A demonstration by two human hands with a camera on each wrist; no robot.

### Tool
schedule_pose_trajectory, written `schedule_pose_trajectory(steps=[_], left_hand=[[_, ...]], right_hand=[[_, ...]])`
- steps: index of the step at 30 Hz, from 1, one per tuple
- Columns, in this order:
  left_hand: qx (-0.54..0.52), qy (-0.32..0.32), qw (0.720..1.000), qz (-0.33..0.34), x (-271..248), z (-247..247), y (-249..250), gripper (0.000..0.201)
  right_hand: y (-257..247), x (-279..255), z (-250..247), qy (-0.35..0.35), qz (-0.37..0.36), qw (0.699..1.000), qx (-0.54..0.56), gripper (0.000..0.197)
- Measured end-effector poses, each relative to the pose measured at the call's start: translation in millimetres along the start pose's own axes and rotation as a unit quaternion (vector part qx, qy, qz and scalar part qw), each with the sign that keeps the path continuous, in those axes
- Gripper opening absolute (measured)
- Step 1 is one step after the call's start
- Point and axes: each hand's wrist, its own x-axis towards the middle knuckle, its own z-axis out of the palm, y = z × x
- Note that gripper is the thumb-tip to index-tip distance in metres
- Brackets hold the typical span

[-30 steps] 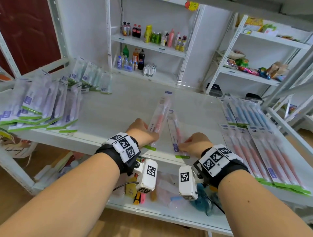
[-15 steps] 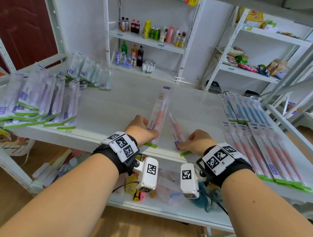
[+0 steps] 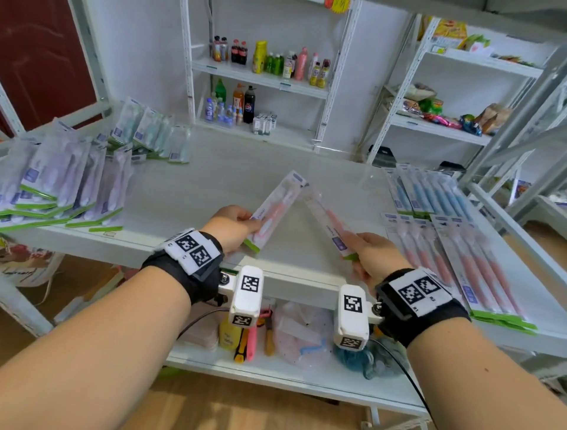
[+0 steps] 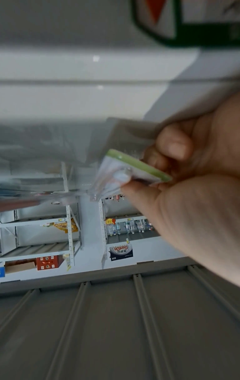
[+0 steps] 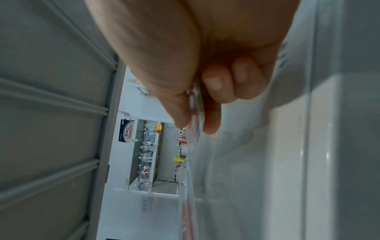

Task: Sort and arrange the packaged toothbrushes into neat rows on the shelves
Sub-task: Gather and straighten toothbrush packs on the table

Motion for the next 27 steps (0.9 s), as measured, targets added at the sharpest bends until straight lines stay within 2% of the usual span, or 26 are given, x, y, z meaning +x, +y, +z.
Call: schedule_pose_trajectory(steps=[2,4,5,7,11,17,23,27], left_hand=[[-0.066,0.007,0.998,-0.018,1,6,5,0.016],[-0.151,0.009,0.988,-0.037,-3,18,16,0.014],[-0.189,0.009,0.981,-0.044,-6,26,22,0.013],[-0.243,0.004,0.969,-0.049,-11,45,37,0.016],[-0.269,-0.044,0.96,-0.065,-22,85,68,0.024],[-0.243,-0.139,0.958,-0.071,-36,144,100,0.029],[-0.225,-0.222,0.946,-0.072,-48,189,117,0.021],[-0.213,-0.248,0.942,-0.074,-54,205,122,0.022]], right_hand=[[6,-4,-10,-0.003,0.028,0.991,0.129,0.023],[6,-9,-23,-0.015,0.054,0.968,0.246,0.012],[6,-12,-31,-0.017,0.065,0.956,0.286,0.007],[6,-18,-49,-0.011,0.075,0.94,0.334,0.008],[13,-29,-86,-0.005,0.06,0.928,0.368,0.019],[38,-45,-129,0.032,0.051,0.926,0.372,0.014],[62,-51,-147,0.069,0.054,0.917,0.389,0.014],[72,-51,-152,0.084,0.06,0.913,0.396,0.005]])
